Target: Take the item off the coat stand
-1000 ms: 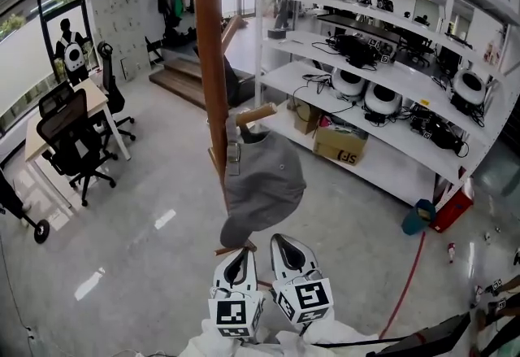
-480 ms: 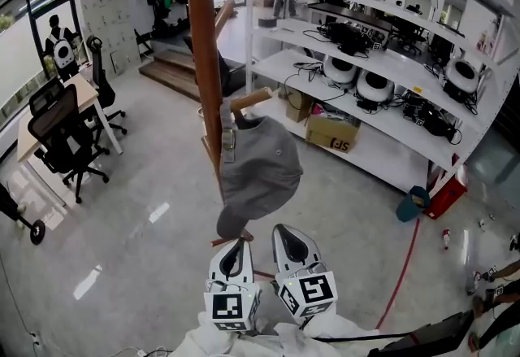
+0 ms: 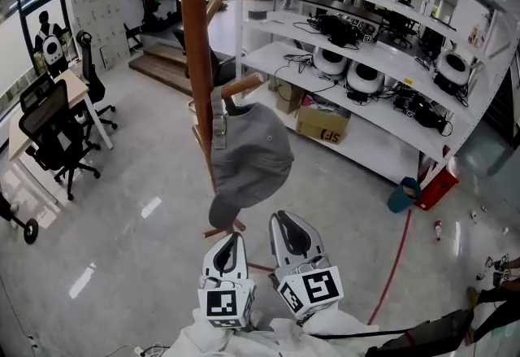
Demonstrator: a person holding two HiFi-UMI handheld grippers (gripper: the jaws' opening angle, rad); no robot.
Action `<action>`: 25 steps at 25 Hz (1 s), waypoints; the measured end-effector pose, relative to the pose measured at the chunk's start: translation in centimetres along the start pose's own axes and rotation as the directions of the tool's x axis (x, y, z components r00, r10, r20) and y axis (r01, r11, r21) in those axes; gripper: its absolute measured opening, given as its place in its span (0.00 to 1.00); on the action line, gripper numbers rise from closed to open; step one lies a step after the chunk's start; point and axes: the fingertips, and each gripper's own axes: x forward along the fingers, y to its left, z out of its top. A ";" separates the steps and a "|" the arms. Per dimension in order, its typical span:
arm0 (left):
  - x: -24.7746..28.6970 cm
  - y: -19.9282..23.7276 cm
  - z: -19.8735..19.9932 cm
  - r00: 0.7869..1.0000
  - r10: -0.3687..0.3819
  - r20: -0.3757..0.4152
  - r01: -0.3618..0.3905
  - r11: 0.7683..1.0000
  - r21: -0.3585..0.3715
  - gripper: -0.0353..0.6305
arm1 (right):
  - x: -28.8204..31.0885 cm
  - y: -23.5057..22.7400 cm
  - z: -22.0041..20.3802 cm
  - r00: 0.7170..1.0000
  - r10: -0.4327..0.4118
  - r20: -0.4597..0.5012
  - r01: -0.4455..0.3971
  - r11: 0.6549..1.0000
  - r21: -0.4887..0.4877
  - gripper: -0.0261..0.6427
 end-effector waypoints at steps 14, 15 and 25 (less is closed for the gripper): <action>-1.0 1.9 -0.2 0.999 0.044 -0.007 -0.044 0.999 -0.006 0.05 | 2.9 -1.2 7.5 0.987 0.096 0.132 -0.102 0.994 0.039 0.35; -1.0 2.0 -0.1 0.999 0.047 -0.005 -0.047 0.999 -0.005 0.05 | 3.4 -1.4 7.4 0.986 0.106 0.128 -0.115 0.992 0.059 0.38; -1.1 3.9 -0.8 0.995 0.094 -0.019 -0.094 0.996 0.001 0.05 | 6.1 -1.7 5.9 0.975 0.181 0.129 -0.211 0.936 0.281 0.41</action>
